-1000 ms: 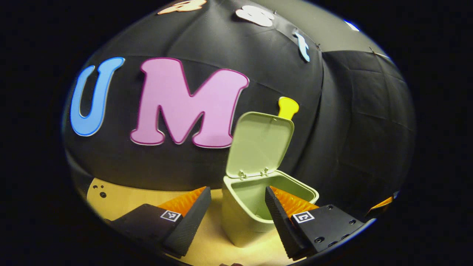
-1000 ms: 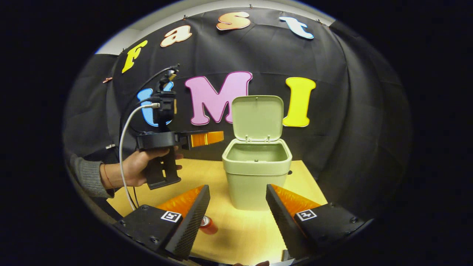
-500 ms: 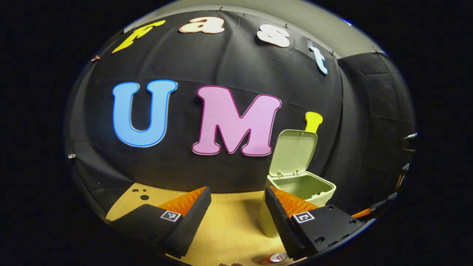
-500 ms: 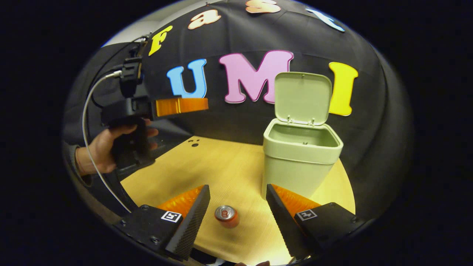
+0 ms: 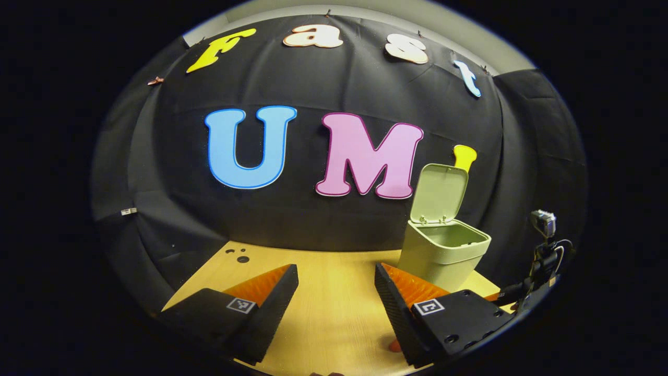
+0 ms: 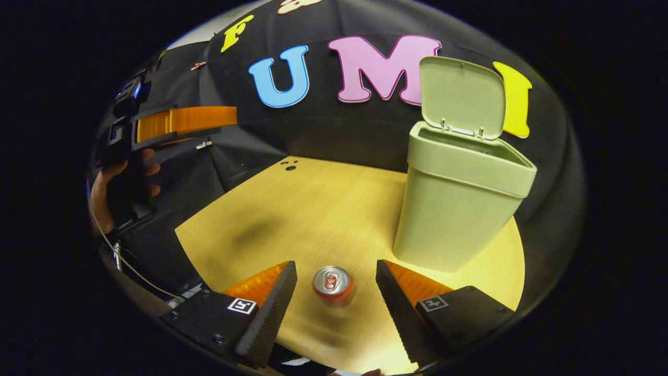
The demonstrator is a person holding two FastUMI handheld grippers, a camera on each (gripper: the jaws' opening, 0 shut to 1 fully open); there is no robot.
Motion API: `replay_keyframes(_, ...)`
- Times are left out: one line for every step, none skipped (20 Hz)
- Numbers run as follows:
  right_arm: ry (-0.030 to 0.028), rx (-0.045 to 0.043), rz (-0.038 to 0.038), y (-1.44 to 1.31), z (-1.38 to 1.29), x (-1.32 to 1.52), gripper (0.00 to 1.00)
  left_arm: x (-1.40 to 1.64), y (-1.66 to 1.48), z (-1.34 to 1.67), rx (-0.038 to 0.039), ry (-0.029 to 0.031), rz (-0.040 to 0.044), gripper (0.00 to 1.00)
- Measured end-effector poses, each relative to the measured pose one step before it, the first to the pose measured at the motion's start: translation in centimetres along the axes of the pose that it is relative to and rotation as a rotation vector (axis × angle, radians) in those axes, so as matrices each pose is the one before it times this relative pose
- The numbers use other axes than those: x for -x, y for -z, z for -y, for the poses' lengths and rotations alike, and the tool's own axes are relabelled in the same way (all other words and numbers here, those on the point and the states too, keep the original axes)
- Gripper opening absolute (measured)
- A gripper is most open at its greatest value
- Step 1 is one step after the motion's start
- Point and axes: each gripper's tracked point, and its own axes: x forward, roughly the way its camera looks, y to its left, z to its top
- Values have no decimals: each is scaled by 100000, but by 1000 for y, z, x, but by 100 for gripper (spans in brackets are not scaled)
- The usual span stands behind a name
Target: Press the lid of the desktop garbage bin to open it, pick up the crumpled paper on the desktop and throw it into the bin, then pick up the pop can on the desktop and drop it into the bin, and finally close the garbage bin lid.
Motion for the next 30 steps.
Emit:
replay_keyframes(-251,120,-1673,654,-122,-689,96,295,136,-313,380,-767,-112,94)
replay_keyframes(-265,210,-1891,590,-57,-516,96,131,255,-304,245,-580,-263,94)
replay_keyframes(-269,380,-1870,528,-105,-541,95,155,189,-318,82,-601,-441,94)
replay_keyframes(-544,584,-1575,487,-135,-575,95,157,280,-286,85,-571,-656,94)
replay_keyframes(53,1044,-1550,474,-15,-673,96,85,155,-229,130,-451,-448,94)
replay_keyframes(149,924,-1817,420,80,-667,96,44,118,-186,152,-325,-266,94)
replay_keyframes(431,856,-1125,369,105,-561,95,52,35,-105,130,-155,-155,94)
replay_keyframes(91,718,-1269,295,75,-609,96,-92,174,-47,104,-2,-231,94)
replay_keyframes(426,773,-1494,376,80,-575,95,-69,-3,-124,-103,-78,-182,94)
replay_keyframes(-197,504,-1463,381,-29,-482,96,-107,106,-99,-291,-262,-109,94)
replay_keyframes(71,565,-1398,394,24,-214,96,-72,-86,-149,-211,-161,-40,94)
replay_keyframes(132,436,-1222,283,45,-265,96,-52,86,-57,4,72,-164,94)
replay_keyframes(43,300,-1486,408,-35,-391,96,-62,-89,-73,32,-32,-101,94)
replay_keyframes(-65,-16,-1119,297,-13,-379,96,-33,32,-86,-25,-62,-19,94)
replay_keyframes(-96,-118,-1333,356,-36,-494,96,-66,-7,-32,-68,35,-98,94)
replay_keyframes(-96,182,-1044,231,32,-285,96,-81,63,-82,-251,18,-120,94)
replay_keyframes(177,437,-740,54,129,-417,96,-42,-25,-44,-411,8,-262,94)
replay_keyframes(75,216,-779,281,34,-270,96,-54,160,-60,-451,-47,-289,94)
replay_keyframes(163,28,-1144,173,80,-180,96,20,96,-148,-303,-219,-219,94)
replay_keyframes(-562,-350,-1321,214,-158,-277,96,-27,128,-98,-60,-173,-228,94)
replay_keyframes(-342,-24,-1225,62,-202,28,90,71,-13,-62,74,-59,-160,94)
replay_keyframes(-196,125,444,-61,7,-21,84,6,96,-24,103,81,-286,94)
replay_keyframes(561,441,549,-183,130,145,83,-6,94,-42,-65,-33,-133,94)
replay_keyframes(520,652,806,-192,69,358,83,-70,97,-55,-167,-51,-118,94)
replay_keyframes(256,77,801,-245,108,468,83,-16,28,39,-186,67,-159,94)
replay_keyframes(-264,-635,757,-268,-25,368,83,-69,48,5,-32,82,-22,94)
replay_keyframes(-510,-817,1059,-382,83,466,83,23,-68,70,92,91,-55,94)
replay_keyframes(-883,-914,1495,-462,183,782,83,-1,76,76,123,291,16,94)
replay_keyframes(-573,-680,1435,-568,124,723,83,-66,12,103,41,266,-60,94)
replay_keyframes(-374,-433,1352,-572,12,636,83,-144,86,157,-37,249,-69,94)
